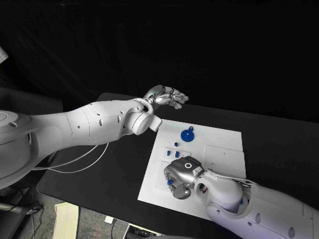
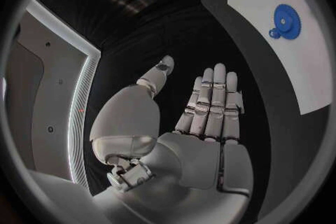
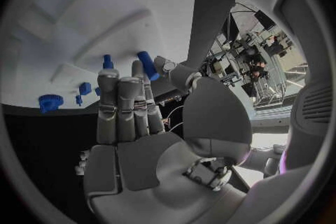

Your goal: Assemble the parts on the task board

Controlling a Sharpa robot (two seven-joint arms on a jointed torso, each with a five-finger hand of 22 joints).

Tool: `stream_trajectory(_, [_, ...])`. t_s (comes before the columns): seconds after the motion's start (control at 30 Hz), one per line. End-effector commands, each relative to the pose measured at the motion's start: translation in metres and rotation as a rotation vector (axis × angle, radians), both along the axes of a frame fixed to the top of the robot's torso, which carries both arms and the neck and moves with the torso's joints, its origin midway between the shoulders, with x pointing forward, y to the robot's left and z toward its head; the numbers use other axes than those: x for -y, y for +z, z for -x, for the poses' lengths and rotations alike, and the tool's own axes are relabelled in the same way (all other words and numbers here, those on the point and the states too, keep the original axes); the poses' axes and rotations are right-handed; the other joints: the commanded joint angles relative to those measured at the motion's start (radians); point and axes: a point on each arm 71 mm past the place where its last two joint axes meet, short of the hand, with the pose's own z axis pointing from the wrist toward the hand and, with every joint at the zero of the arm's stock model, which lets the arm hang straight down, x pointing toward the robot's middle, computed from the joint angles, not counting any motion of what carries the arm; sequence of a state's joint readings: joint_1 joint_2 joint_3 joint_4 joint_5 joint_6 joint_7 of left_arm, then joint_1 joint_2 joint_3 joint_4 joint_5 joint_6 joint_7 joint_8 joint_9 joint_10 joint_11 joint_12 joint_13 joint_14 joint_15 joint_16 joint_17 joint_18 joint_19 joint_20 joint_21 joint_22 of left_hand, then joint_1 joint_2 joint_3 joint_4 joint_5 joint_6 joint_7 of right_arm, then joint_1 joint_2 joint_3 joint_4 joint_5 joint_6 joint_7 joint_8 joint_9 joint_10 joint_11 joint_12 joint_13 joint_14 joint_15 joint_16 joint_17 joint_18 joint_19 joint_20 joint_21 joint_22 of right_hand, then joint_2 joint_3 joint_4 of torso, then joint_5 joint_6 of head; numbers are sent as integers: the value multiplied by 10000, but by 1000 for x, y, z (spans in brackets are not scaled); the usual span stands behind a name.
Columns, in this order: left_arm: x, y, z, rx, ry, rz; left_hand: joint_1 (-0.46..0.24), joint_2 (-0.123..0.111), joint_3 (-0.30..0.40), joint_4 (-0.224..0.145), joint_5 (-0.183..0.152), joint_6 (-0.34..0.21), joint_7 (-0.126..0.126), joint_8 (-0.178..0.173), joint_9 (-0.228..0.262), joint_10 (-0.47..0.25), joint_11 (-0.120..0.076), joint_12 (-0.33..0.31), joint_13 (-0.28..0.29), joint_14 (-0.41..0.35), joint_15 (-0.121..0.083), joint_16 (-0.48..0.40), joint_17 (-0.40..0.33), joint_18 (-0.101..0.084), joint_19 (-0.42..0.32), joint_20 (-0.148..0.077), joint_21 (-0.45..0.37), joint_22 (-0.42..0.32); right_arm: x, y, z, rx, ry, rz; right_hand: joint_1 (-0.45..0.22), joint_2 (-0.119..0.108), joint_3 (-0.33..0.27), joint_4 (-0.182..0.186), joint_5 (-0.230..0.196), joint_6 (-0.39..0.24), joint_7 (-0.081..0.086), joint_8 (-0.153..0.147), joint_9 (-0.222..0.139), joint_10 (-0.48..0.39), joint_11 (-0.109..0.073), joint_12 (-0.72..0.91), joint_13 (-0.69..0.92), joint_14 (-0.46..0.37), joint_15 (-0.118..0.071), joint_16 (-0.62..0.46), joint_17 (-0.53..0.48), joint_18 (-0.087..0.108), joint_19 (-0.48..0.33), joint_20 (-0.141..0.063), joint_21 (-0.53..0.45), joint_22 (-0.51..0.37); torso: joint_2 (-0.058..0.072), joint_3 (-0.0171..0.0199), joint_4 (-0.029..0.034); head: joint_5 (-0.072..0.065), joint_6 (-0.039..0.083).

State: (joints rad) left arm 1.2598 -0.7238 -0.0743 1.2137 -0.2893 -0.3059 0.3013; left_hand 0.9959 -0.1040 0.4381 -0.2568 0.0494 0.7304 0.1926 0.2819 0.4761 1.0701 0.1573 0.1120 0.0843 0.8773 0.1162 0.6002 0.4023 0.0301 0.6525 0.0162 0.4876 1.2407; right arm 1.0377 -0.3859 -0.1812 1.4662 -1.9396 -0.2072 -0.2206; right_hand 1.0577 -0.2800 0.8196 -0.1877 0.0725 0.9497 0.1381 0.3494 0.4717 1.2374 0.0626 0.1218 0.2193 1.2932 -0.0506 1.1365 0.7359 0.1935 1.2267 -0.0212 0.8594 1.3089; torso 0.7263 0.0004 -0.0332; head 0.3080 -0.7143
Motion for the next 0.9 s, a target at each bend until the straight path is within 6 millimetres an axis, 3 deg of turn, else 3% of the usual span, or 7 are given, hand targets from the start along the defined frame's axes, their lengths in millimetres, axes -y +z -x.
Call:
stream_trajectory(0.03, [2,1,0,14,-156,35,-88,11,4,75,29,-65,200,30,-17,-16,75,-55,-18,40,20,-38,11,102,32,17,-65,15,-2,1,1,-193,27,-275,-92,-95,-316,-71,177,-267,150,-158,-61,-305,150,-158,-70,4,146,-52,-10,683,-85,-45,12,132,7,6,-2,9,-6])
stream_trajectory(0.17, [3,1,0,13,-178,41,-107,-12,-5,88,29,-88,208,23,-22,-35,85,-72,-23,34,23,-50,21,101,30,20,-75,21,-4,3,1,-126,-63,-547,-129,-134,-693,-197,544,-675,324,-398,-176,-775,315,-404,-208,-94,306,-82,-17,683,-218,-58,-64,112,7,12,-2,-12,3])
stream_trajectory(0.43, [2,1,0,5,-157,38,-109,-11,-2,94,29,-95,210,22,-24,-39,86,-77,-24,35,23,-54,27,102,31,19,-80,24,1,5,-2,73,-367,-767,-8,-177,-692,-172,263,-1035,491,-596,-319,-1180,483,-525,-388,-304,470,-132,-43,683,-439,-23,-210,80,4,7,-10,-15,3])
stream_trajectory(0.73, [1,1,1,10,-126,29,-106,-12,2,97,29,-100,211,23,-25,-40,87,-80,-24,36,22,-58,34,103,32,19,-84,27,10,11,0,-32,-408,-1159,32,-198,-595,-123,94,-1032,493,-580,-338,-1183,484,-472,-428,-311,470,-99,-41,683,-435,-21,-216,84,6,9,2,-22,11])
stream_trajectory(0.9, [-1,1,1,10,-100,21,-104,-13,4,99,29,-101,212,24,-25,-40,87,-82,-24,37,22,-60,37,104,33,18,-86,29,22,25,-2,-538,-582,-1976,-135,-203,-764,-143,118,-982,474,-535,-337,-1118,459,-411,-443,-283,448,-62,-40,683,-391,-24,-188,98,0,5,-4,-31,14])
